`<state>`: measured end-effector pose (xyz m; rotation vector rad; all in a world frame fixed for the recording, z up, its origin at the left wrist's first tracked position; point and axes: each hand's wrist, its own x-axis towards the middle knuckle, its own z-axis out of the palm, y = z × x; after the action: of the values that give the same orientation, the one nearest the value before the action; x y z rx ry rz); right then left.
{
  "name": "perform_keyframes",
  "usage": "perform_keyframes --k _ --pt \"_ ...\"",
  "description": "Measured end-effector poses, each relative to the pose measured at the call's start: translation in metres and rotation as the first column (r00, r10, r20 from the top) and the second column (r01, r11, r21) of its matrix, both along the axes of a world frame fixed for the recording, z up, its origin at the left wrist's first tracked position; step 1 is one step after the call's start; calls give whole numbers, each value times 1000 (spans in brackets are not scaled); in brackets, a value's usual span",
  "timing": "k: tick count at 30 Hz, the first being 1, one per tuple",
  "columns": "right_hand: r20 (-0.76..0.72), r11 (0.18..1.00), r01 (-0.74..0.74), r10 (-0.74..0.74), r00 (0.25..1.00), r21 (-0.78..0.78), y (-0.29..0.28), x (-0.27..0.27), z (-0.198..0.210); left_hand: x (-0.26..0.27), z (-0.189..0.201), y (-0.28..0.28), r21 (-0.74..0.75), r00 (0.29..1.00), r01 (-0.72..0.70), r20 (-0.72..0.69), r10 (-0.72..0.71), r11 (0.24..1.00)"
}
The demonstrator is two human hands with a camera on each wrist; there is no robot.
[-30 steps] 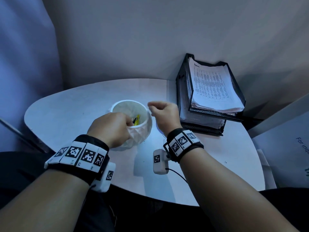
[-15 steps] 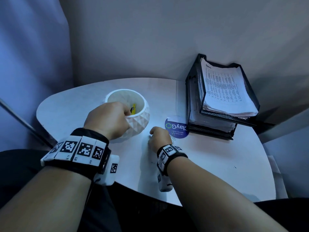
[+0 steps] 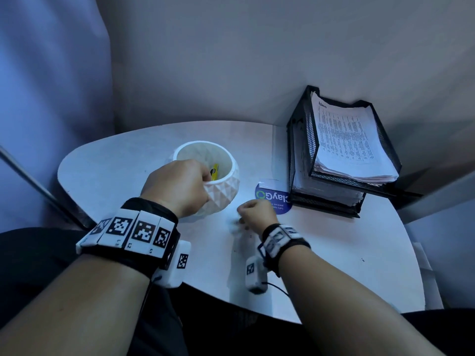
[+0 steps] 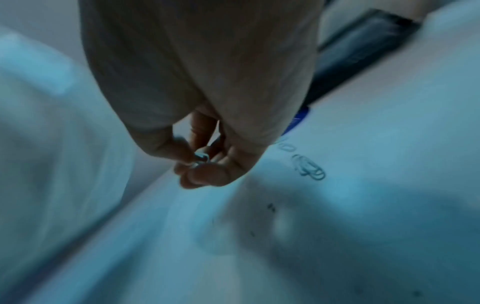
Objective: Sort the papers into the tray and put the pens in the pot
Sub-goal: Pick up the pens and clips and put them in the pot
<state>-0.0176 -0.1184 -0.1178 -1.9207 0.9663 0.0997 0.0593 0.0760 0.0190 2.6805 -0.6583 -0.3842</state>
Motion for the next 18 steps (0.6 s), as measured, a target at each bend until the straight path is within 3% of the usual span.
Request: perform_keyframes --k 1,2,4,6,10,14,18 --pt "82 958 176 -199 977 226 -8 -3 5 0 -1 -1 0 1000 4 0 -4 1000" --pt "104 866 308 -375 921 394 -19 -7 8 -1 -2 -2 0 1000 10 -1 -10 1000" --pt "80 759 442 -539 838 478 -45 -14 10 -2 -2 -4 4 1000 22 -8 -22 1000" --pt "62 799 462 -521 851 385 -66 -21 8 -3 -2 -7 4 999 31 -20 -31 1000" --pt "-47 958 274 -278 959 -85 -87 -23 -3 -7 -3 -12 18 998 51 -30 -51 999" --pt "-172 956 44 -97 980 -290 -84 -9 -14 -9 -6 -15 36 997 64 -41 -62 997" --pt "-314 913 -86 -48 948 -399 -78 8 -14 -11 -8 -16 50 996 76 -47 -74 996"
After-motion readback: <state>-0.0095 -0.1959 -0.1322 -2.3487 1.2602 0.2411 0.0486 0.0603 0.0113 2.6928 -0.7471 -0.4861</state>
